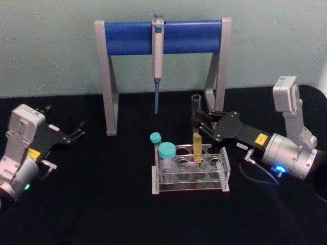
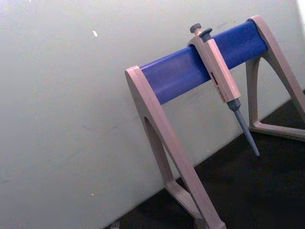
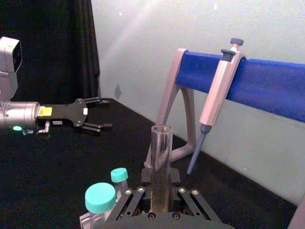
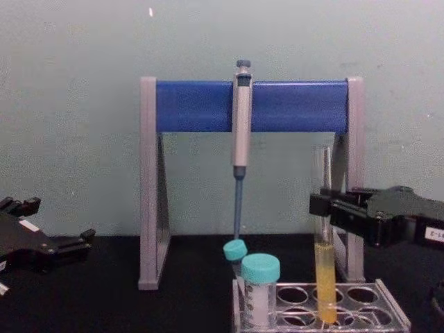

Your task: Pick up the test tube from the test tube rack, shake it, then place it back into the test tube rack.

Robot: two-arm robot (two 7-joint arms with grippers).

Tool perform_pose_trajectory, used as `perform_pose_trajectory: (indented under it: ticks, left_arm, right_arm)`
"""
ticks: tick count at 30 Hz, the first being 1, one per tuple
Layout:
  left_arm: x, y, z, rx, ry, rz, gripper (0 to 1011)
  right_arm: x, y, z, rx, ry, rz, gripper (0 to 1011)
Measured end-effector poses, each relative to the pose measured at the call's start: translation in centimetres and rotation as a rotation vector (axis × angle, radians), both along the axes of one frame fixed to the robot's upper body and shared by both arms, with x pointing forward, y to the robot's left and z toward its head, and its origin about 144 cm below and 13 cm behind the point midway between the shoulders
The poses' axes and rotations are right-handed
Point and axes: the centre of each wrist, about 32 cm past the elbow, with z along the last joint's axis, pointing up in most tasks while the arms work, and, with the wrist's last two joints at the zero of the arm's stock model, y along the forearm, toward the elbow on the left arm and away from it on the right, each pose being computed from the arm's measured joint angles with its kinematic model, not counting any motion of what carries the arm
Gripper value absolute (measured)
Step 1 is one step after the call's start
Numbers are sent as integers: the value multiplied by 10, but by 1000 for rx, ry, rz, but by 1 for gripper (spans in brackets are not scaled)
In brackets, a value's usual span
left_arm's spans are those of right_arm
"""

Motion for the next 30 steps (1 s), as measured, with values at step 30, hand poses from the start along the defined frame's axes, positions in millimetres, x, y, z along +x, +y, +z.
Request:
perform_pose_trajectory:
  ticks: [30]
  left_arm:
    - [0, 0, 0, 0, 0, 0, 1001]
  right_arm:
    - [2, 1, -14, -37, 45, -5, 228]
